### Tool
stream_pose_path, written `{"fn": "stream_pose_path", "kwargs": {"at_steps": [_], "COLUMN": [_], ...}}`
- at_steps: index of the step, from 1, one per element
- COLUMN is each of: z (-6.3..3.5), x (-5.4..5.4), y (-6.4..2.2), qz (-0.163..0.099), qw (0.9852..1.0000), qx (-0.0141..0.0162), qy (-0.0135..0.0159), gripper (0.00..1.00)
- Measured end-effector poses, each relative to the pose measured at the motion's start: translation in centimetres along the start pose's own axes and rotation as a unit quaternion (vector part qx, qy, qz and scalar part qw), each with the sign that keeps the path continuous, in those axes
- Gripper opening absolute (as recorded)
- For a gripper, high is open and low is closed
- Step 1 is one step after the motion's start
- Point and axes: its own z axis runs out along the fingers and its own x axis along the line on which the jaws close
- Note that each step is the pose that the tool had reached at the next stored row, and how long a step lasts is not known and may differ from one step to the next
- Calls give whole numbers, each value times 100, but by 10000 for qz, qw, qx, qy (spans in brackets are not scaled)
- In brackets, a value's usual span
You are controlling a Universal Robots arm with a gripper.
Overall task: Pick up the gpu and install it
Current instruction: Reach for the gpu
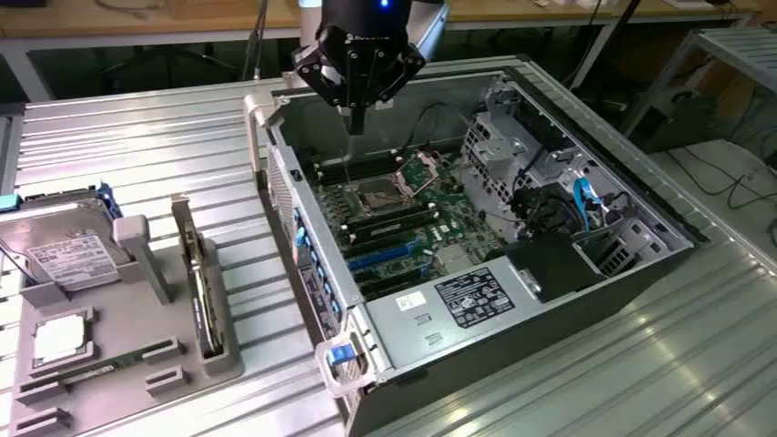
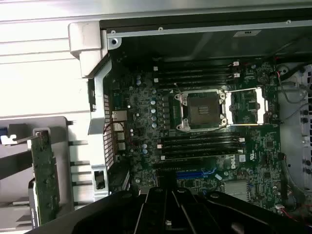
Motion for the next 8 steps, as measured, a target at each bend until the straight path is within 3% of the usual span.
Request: {"fn": "stream_pose_path", "kwargs": {"at_steps": [8], "z": [-3], "x": [115], "y": [-9], "qz": [0], "qw": [10000], "qx": [0], "qy": [0], "gripper": [11]}}
